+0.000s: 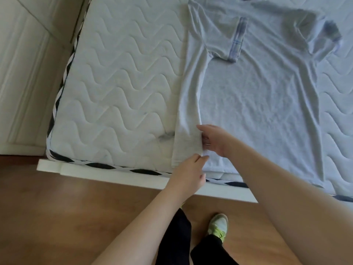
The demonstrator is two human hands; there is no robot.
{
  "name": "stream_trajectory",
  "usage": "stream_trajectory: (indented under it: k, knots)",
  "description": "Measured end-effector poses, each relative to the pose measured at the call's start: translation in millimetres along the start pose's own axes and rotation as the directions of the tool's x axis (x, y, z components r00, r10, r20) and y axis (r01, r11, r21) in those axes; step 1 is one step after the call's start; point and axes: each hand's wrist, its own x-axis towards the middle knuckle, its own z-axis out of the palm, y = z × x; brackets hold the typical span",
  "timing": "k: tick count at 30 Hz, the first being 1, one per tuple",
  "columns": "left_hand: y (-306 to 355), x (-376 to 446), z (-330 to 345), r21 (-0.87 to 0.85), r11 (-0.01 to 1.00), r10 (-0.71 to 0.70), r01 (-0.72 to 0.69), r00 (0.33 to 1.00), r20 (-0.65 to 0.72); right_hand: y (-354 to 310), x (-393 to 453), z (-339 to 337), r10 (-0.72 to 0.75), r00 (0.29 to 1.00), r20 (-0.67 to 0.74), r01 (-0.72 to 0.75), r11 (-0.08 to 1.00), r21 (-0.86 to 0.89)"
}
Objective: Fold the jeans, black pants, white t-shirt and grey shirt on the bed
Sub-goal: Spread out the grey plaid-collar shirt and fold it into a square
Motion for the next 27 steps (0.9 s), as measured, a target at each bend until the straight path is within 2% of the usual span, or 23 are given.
stream_trajectory:
  k: [2,5,7,9,12,15,17,19,20,22,24,27]
  knots:
    - [-3.2,-10.0,1.3,-0.017,1.0,0.023,-0.025,0.992,-0.126,14.8,-5.9,-2.5,-0.033,0.999,-0.015,0.032,0.997,-0.072]
    - [-21.6,-24.7,6.2,0.031,0.986,-0.147,0.165,0.937,-0.317,34.5,-15.4,1.5,-0.057,0.998,-0.015,0.052,0.972,-0.231]
    - [-33.6,-30.1,8.0,0.02,0.959,-0.263,0.281,0.917,-0.301,44.2,-20.6,5.0,-0.057,0.998,0.001,0.052,0.917,-0.396]
    - [-42.0,-30.0,8.7,-0.028,0.942,-0.332,0.335,0.914,-0.232,52.8,-24.1,5.4,-0.091,0.996,0.005,0.081,0.851,-0.519]
    - [-45.5,-23.4,7.8,-0.114,0.93,-0.367,0.349,0.891,-0.266,60.7,-28.0,-1.8,-0.182,0.983,-0.003,0.155,0.844,-0.514]
    - [-41.9,-12.4,6.6,-0.208,0.903,-0.425,0.376,0.853,-0.302,64.5,-35.3,-11.1,-0.169,0.985,0.041,0.171,0.888,-0.427]
    - [-40.3,-6.0,6.9,-0.213,0.887,-0.459,0.41,0.835,-0.304,65.7,-38.0,-15.7,-0.17,0.982,0.08,0.188,0.888,-0.419]
    - [-40.2,-3.8,7.1,-0.174,0.888,-0.46,0.426,0.827,-0.324,65.7,-39.3,-19.2,-0.193,0.979,0.072,0.204,0.863,-0.462]
    - [-41.2,-4.6,7.8,-0.137,0.899,-0.437,0.416,0.833,-0.339,65.7,-40.1,-21.0,-0.221,0.974,0.051,0.213,0.814,-0.54]
    - [-45.0,-7.2,11.3,0.011,0.923,-0.356,0.385,0.864,-0.357,66.8,-41.8,-22.8,-0.297,0.955,0.018,0.203,0.607,-0.769]
    - [-46.4,-9.4,13.7,0.198,0.904,-0.299,0.378,0.893,-0.337,69.7,-43.6,-21.4,-0.335,0.942,-0.003,0.155,0.445,-0.882]
    - [-45.3,-10.7,13.9,0.426,0.839,-0.249,0.338,0.935,-0.252,70.4,-43.2,-18.2,-0.344,0.937,-0.065,0.085,0.402,-0.912]
